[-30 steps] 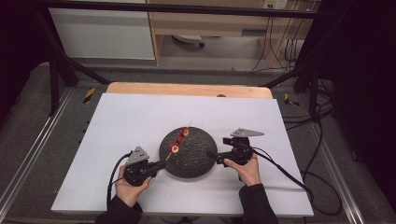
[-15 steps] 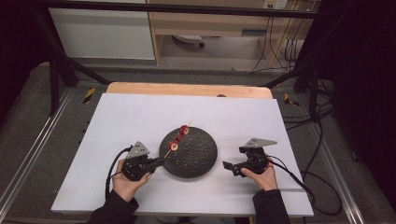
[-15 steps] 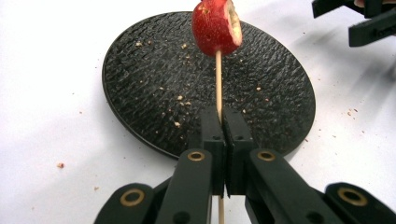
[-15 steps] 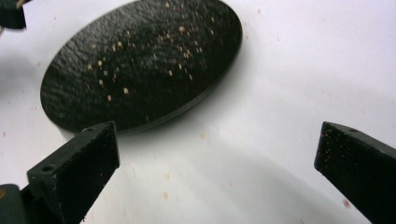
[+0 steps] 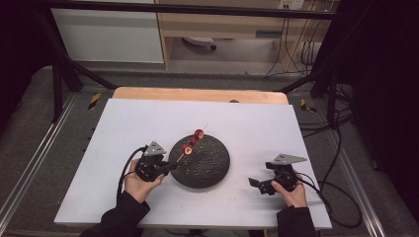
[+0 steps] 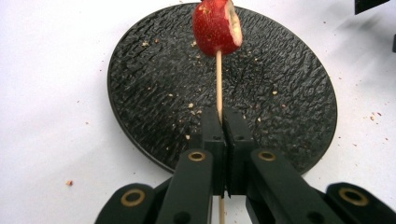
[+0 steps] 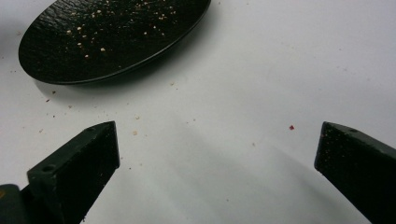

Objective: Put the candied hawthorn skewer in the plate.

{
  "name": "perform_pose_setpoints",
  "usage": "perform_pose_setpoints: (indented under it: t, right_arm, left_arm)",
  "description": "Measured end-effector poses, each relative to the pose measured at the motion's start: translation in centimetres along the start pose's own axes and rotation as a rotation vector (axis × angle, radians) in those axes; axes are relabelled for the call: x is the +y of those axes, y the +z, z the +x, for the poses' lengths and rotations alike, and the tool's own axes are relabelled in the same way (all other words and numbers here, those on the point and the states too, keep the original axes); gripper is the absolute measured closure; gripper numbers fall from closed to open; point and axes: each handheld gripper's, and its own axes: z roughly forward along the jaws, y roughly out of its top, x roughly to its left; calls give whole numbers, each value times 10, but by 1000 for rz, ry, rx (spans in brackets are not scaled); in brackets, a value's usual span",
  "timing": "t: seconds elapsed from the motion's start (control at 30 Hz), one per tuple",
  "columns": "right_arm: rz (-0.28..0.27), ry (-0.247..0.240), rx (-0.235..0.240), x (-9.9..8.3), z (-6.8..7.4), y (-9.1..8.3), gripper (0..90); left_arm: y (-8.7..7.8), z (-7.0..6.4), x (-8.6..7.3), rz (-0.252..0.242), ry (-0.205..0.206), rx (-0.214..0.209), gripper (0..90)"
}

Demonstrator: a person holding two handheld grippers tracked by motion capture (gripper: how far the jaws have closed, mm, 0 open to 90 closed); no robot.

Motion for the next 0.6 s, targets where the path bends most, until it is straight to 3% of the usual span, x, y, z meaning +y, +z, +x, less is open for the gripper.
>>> perform_pose_setpoints:
  t: [0.6]
  right_arm:
    - [-16, 19, -2, -6, -4, -5, 7]
  left_arm:
    - [29, -7, 9, 162, 29, 30, 883]
